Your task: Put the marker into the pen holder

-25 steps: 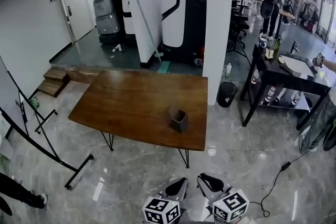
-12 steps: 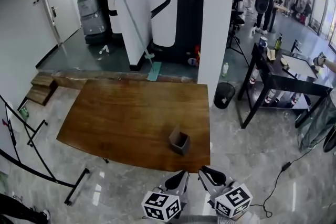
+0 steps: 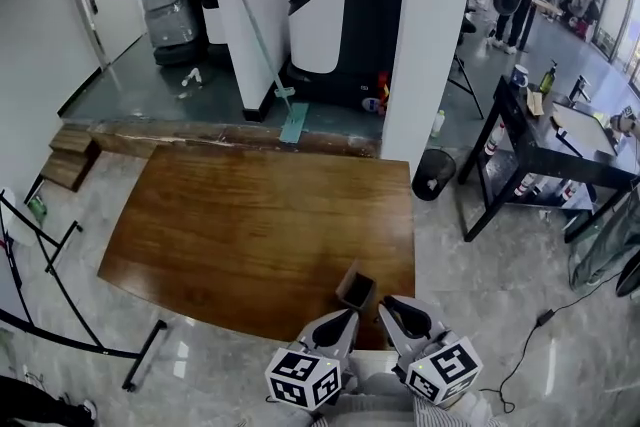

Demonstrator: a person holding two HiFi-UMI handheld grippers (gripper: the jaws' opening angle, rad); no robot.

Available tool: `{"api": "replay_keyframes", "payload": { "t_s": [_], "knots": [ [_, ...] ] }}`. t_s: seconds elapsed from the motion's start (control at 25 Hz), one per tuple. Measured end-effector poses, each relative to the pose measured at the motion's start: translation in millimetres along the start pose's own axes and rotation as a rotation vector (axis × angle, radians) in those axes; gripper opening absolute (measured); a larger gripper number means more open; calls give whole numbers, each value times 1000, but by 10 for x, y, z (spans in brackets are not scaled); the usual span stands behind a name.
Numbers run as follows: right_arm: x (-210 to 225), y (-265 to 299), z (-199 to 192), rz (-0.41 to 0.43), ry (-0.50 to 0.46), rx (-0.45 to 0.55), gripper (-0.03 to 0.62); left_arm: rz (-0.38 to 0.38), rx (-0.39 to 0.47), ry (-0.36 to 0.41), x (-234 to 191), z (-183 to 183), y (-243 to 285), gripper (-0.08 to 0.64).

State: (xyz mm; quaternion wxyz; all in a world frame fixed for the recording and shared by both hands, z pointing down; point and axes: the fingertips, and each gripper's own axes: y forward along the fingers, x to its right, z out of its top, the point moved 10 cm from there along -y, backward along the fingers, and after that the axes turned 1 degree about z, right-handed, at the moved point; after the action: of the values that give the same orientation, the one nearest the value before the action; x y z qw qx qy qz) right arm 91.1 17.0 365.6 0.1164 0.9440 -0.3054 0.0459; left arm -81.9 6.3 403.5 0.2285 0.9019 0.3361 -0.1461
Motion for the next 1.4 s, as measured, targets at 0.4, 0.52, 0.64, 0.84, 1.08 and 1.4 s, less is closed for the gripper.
{"api": "replay_keyframes", "payload": {
  "t_s": [0.4,0.52,0.64,0.84,1.08,1.4],
  "knots": [
    [183,217,-13,27,19,-41,41,14,-17,-48,-155,35,160,8],
    [245,252,48,42,17,-45,41,19,-17,-47,-135,82,190,8],
    [305,283,92,52,17,-51,41,33,-23,-60,-124,86,216,8],
    [384,360,69,64,30,-73,41,64,-27,-96,-151,35,245,8],
    [465,497,9,79,45,-92,41,95,-56,-141,-226,-88,273,8],
    [510,790,-65,109,47,-120,41,130,-81,-207,-413,-179,322,8]
  ]
}}
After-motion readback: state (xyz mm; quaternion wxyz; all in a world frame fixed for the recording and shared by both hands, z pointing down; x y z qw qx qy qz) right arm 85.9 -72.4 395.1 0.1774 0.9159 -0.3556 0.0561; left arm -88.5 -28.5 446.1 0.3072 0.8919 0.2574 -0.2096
